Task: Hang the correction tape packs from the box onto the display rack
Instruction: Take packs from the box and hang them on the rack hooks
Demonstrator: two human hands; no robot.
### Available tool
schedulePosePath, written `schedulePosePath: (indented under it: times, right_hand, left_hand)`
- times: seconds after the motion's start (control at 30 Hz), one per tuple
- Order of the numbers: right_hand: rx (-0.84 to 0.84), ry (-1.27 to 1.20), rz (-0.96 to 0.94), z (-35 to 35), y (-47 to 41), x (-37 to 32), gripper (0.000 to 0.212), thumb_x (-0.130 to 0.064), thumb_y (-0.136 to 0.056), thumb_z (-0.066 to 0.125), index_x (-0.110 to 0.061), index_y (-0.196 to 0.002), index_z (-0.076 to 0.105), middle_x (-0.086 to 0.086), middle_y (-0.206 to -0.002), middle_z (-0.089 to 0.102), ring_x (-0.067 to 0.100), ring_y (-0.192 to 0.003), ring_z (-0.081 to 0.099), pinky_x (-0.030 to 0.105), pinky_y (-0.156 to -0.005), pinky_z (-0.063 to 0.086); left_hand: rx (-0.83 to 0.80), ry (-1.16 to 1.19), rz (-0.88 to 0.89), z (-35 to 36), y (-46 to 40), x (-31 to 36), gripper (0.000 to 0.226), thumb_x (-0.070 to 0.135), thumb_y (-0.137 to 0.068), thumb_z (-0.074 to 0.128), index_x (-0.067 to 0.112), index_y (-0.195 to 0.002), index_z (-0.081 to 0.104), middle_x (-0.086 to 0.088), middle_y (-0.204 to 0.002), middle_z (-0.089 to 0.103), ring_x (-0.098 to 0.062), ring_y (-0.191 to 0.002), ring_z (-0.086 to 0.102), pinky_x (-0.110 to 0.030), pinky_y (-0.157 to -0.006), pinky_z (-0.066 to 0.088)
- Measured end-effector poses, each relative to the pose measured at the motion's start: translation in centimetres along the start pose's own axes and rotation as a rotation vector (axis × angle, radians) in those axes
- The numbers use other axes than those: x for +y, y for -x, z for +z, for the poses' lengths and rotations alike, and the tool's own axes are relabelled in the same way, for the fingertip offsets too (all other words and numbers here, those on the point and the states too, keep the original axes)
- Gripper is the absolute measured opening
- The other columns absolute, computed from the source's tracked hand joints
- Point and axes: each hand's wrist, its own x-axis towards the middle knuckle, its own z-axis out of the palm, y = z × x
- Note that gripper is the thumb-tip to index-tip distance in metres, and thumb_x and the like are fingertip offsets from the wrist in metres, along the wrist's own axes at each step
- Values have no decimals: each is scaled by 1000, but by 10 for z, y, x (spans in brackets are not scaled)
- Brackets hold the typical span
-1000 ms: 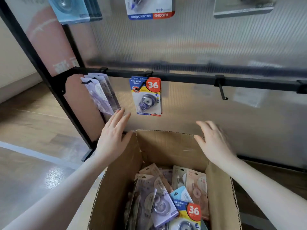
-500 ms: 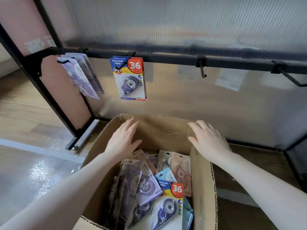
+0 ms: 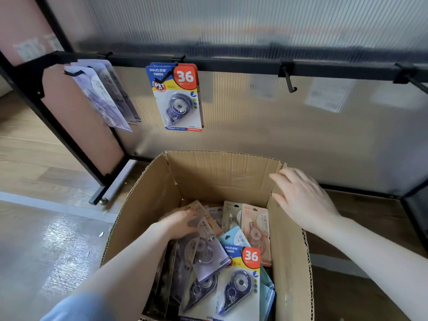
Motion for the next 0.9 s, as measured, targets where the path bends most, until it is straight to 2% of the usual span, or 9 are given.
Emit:
schedulePosePath:
  times: [0.13, 0.2, 0.33, 0.43, 0.5, 0.6, 0.77, 0.9]
  right_hand:
    - [58, 17, -11, 7, -1, 2, 36, -23, -90, 58, -11, -123, 55, 8, -123, 53, 28, -120, 46, 41, -98, 39]
    - [72, 25, -24, 11, -2, 4, 35, -21, -86, 63, -10, -118, 58, 9, -117, 56, 31, -114, 52, 42, -94, 43]
    - [88, 35, -31, 15, -4, 5, 39, -18, -81, 69, -9, -117, 60, 11, -113, 58, 33, -108, 55, 44, -90, 46]
    - [109, 46, -35, 15, -4, 5, 39, -16, -78, 72, -9, -114, 61, 11, -110, 59, 34, -105, 57, 44, -88, 48]
    - [97, 50, -36, 14, -4, 4, 37, -18, -82, 68, -10, -118, 59, 11, -114, 57, 33, -110, 54, 43, -92, 45]
    - [85, 60, -39, 12, -3, 2, 37, -18, -83, 67, -10, -118, 59, 11, -116, 57, 33, -113, 53, 43, -94, 44]
    - [71, 88, -42, 8, -2, -1, 37, -18, -82, 68, -11, -118, 59, 11, -115, 58, 32, -111, 54, 41, -92, 46]
    - [59, 106, -49, 6, -1, -3, 37, -20, -83, 67, -12, -118, 59, 10, -115, 57, 31, -110, 54, 41, -91, 46]
  left_hand:
    - [-111, 12, -30, 8, -4, -12, 49, 44, -93, 47, 29, -138, 40, -3, -144, 40, -22, -123, 45, -33, -97, 42]
    - [-120, 0, -25, 9, -6, -13, 38, 44, -93, 46, 29, -128, 51, -2, -133, 50, -21, -115, 50, -32, -91, 44]
    - [-103, 37, 28, 6, -5, -17, 27, 41, -91, 53, 28, -110, 66, 3, -117, 60, -16, -104, 54, -34, -91, 46]
    - [-108, 56, 56, 7, -3, -23, 22, 39, -83, 64, 28, -102, 67, 6, -105, 61, -13, -96, 56, -30, -83, 48]
    - [-73, 37, 74, 6, -2, -25, 17, 38, -77, 70, 28, -91, 66, 7, -93, 59, -14, -88, 57, -29, -73, 47]
    - [-40, -5, 111, -1, 0, -23, 20, 39, -72, 75, 27, -78, 61, 7, -84, 56, -14, -81, 56, -27, -66, 45]
    - [-59, -96, 177, -19, 12, -10, 29, 43, -70, 75, 22, -87, 65, 8, -83, 54, -13, -78, 53, -23, -58, 39]
    - [-82, -143, 231, -33, 22, 2, 21, 39, -71, 75, 23, -77, 63, 6, -79, 57, -13, -73, 52, -22, -53, 35]
